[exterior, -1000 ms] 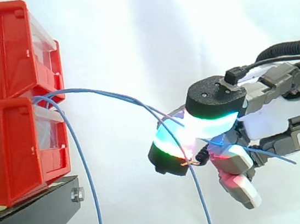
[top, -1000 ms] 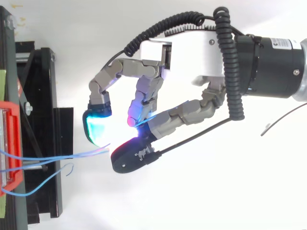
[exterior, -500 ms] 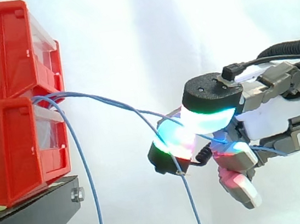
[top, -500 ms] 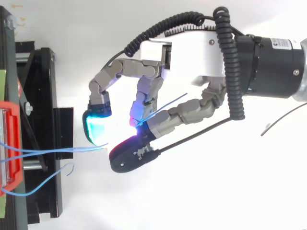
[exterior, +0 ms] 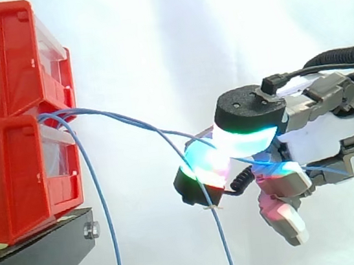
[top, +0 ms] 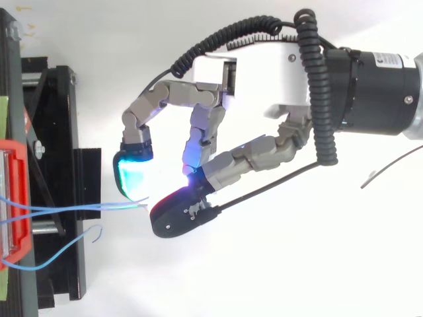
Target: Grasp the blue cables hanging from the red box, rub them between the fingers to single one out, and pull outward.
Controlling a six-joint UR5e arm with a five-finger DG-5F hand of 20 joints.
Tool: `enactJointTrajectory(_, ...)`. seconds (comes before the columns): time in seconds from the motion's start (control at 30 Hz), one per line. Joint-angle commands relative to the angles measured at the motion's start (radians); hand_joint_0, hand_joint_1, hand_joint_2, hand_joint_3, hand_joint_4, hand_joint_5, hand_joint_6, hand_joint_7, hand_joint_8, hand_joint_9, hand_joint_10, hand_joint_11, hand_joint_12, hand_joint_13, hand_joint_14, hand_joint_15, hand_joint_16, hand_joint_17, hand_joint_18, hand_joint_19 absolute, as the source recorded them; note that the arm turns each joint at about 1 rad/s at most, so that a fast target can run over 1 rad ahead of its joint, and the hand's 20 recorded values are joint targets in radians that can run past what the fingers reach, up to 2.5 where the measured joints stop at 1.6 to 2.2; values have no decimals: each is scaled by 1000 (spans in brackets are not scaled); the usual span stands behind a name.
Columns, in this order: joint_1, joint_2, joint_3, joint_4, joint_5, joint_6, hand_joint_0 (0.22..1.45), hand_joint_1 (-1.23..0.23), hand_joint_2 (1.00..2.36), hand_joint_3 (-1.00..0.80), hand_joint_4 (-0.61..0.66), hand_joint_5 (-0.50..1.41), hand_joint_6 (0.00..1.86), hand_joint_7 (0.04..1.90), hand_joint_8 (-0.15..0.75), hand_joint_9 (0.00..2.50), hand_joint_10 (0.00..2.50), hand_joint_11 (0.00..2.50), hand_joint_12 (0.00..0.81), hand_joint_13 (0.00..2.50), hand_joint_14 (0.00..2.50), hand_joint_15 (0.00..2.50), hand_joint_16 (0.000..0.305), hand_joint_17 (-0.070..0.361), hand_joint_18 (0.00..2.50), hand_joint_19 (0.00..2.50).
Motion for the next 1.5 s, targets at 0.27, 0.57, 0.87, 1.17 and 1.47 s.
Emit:
enactJointTrajectory(0.27,0,-1,1,0,0,0,599,-595,1010,-315,22,-87,839,1084,323,1428,27,791,416,1271,21,597,58,131,1075,624)
enactJointTrajectory(0.57,0,-1,1,0,0,0,597,-570,1010,-317,18,-84,838,1097,321,1442,27,780,420,1280,23,593,59,134,1084,622)
enactJointTrajectory(0.87,0,-1,-1,0,0,0,593,-542,1009,-332,22,-83,838,1094,326,1444,24,778,423,1277,22,588,61,138,1094,613)
enactJointTrajectory(1.17,0,-1,-1,0,0,0,586,-528,1008,-347,21,-82,837,1093,329,1450,27,779,429,1281,21,593,62,139,1099,612)
enactJointTrajectory(1.47,0,-1,1,0,0,0,596,-607,1012,-323,13,-79,835,1115,325,1450,28,791,413,1276,22,602,58,131,1072,623)
